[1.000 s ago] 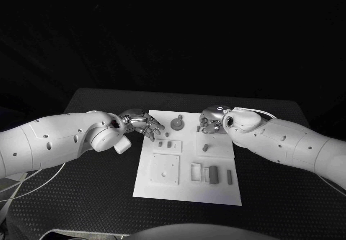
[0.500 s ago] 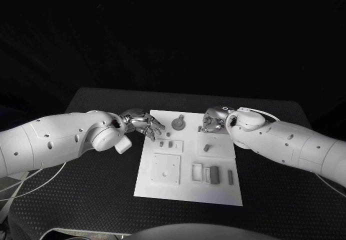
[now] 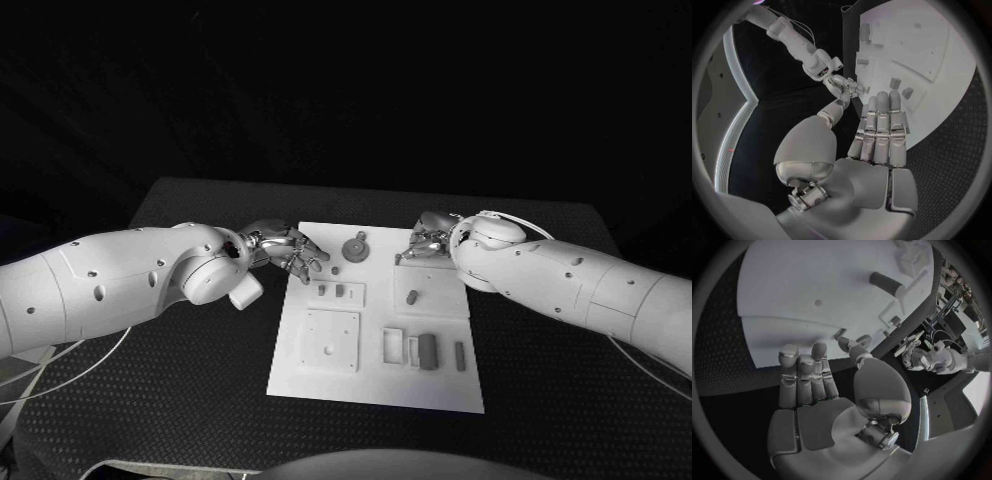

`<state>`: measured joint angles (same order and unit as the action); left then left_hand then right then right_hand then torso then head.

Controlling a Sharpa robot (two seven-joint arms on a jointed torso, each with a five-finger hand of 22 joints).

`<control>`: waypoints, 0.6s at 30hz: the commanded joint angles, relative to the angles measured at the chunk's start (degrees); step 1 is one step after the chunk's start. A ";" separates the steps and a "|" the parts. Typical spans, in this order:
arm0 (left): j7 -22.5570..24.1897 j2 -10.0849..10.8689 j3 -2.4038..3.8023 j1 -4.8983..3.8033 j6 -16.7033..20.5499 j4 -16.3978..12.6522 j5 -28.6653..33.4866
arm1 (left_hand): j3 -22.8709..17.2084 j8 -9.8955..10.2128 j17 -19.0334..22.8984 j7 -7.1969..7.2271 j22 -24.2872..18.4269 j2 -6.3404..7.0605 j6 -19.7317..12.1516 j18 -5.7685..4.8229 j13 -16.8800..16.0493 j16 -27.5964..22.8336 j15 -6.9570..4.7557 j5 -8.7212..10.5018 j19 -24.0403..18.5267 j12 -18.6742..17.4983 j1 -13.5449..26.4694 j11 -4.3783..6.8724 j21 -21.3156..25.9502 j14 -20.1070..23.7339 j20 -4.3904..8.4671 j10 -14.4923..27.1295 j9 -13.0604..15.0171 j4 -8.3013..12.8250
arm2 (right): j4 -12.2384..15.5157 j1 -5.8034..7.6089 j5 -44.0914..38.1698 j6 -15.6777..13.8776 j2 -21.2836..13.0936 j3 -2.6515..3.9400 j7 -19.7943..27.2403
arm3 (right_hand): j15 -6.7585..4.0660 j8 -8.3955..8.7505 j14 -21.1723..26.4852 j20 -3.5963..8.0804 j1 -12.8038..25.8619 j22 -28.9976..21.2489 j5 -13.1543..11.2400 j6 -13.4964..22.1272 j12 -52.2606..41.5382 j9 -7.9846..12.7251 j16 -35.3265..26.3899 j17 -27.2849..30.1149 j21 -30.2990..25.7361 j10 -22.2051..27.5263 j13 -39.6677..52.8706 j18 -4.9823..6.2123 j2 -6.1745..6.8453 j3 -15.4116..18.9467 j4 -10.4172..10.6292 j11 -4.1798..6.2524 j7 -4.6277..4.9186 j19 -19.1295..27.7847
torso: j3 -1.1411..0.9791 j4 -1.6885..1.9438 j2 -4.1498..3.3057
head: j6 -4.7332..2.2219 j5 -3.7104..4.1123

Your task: Assemble the parts on the task board

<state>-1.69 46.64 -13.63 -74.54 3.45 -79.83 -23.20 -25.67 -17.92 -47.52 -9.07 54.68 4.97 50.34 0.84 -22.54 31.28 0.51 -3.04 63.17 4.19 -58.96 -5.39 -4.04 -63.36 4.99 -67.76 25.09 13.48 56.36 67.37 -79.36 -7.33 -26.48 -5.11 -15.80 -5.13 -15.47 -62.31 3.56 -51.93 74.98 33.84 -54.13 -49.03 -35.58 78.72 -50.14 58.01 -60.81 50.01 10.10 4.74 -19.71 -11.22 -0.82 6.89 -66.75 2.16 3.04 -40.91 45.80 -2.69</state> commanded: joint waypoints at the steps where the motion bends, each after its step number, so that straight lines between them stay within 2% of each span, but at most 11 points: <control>1: 0.24 -0.11 0.03 -0.04 -0.95 -0.20 -0.12 | -0.03 -0.23 -0.09 -0.01 0.07 -0.09 0.13 -0.51 0.06 -0.23 -0.02 0.20 0.04 -0.09 -0.24 -0.32 -0.14 -0.39 0.14 0.02 -0.06 0.26 | -1.60 0.41 8.04 4.87 0.61 0.03 -4.25 | -0.11 0.73 -0.22 0.20 0.43 1.22 0.20 0.87 -0.40 0.12 0.38 -0.09 0.46 0.53 0.19 4.90 -0.12 -0.35 0.19 -0.01 0.30 0.10 | 0.07 0.09 0.01 | -0.09 0.10; 3: 0.20 -0.11 0.03 -0.04 -0.96 -0.17 -0.13 | -0.08 -0.23 -0.10 -0.01 0.07 -0.16 0.13 -0.50 0.06 -0.24 -0.03 0.20 0.03 -0.09 -0.30 -0.32 -0.14 -0.39 0.14 0.02 -0.06 0.28 | -2.66 0.61 11.14 6.33 1.26 0.03 -4.80 | 0.23 1.69 -0.11 0.20 1.16 1.17 0.18 2.31 -0.59 0.65 0.42 -0.09 0.54 0.87 0.32 4.90 0.15 -0.23 0.56 -0.43 0.77 0.25 | 0.09 0.07 -0.02 | -0.09 0.06; 6: 0.17 -0.19 0.03 -0.04 -0.98 -0.15 -0.13 | -0.08 -0.23 -0.11 -0.01 0.07 -0.11 0.13 -0.51 0.06 -0.25 -0.03 0.21 0.02 -0.09 -0.32 -0.32 -0.13 -0.38 0.14 0.02 -0.06 0.30 | -3.70 0.81 13.44 8.69 2.03 0.04 -5.28 | 0.57 2.05 -0.07 0.08 3.84 1.14 0.16 2.59 -0.88 1.01 0.56 -0.14 0.61 1.11 0.47 4.90 -0.07 0.38 2.33 -0.70 1.08 0.45 | 0.06 0.01 -0.02 | -0.08 0.05; 8: 0.13 -0.28 0.03 -0.04 -1.05 -0.12 -0.14 | -0.06 -0.23 -0.12 -0.01 0.08 -0.05 0.12 -0.52 0.06 -0.26 -0.02 0.21 0.01 -0.09 -0.32 -0.32 -0.13 -0.38 0.13 0.03 -0.06 0.33 | -4.13 1.04 15.36 10.00 2.58 0.05 -5.64 | 0.34 1.70 -0.39 0.21 5.01 1.17 0.24 1.65 -1.56 1.06 1.22 -0.46 0.84 0.73 0.73 4.90 -0.51 0.37 2.99 -0.44 0.76 0.51 | 0.05 0.04 -0.02 | -0.10 0.17; 12: 0.07 -0.26 0.03 -0.04 -1.07 -0.10 -0.14 | -0.03 -0.23 -0.13 -0.02 0.08 0.03 0.11 -0.53 0.06 -0.27 -0.02 0.21 0.01 -0.10 -0.29 -0.33 -0.12 -0.38 0.12 0.04 -0.06 0.34 | -4.69 1.28 15.36 13.29 3.49 0.06 -6.13 | -0.23 1.10 -0.75 0.31 5.59 1.18 0.23 0.15 -2.42 1.06 2.31 -1.13 1.37 -0.05 0.93 4.90 -0.97 0.22 2.80 0.17 0.11 0.34 | 0.03 0.07 -0.01 | -0.06 0.19; 18: 0.03 -0.38 0.03 -0.04 -1.17 -0.05 -0.14 | -0.01 -0.23 -0.14 -0.03 0.08 0.06 0.10 -0.53 0.06 -0.28 -0.01 0.22 0.01 -0.10 -0.25 -0.34 -0.12 -0.38 0.11 0.04 -0.06 0.33 | -6.08 1.63 15.25 14.89 4.96 0.06 -6.08 | -0.92 0.34 -1.26 0.17 9.81 1.12 0.30 -2.05 -2.89 1.17 3.19 -1.74 2.04 -1.15 0.64 4.90 -1.91 0.64 5.11 0.95 -0.69 0.29 | 0.06 0.05 -0.04 | -0.08 0.28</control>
<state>-1.87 46.44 -13.65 -74.54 3.20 -79.78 -23.24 -25.67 -17.92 -47.57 -9.07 54.67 4.97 50.34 0.84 -22.55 31.28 0.51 -3.04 63.17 4.19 -58.96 -5.39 -4.05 -63.36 4.99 -67.76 25.09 13.48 50.52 69.16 -65.42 3.09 -21.72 -4.92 -20.88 -5.64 -14.86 -63.68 3.79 -42.67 74.98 33.84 -55.95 -51.65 -34.64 81.75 -51.83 59.70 -61.68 50.78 10.09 2.92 -19.16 -6.38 0.05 6.24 -66.54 2.21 3.09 -40.94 45.75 -2.44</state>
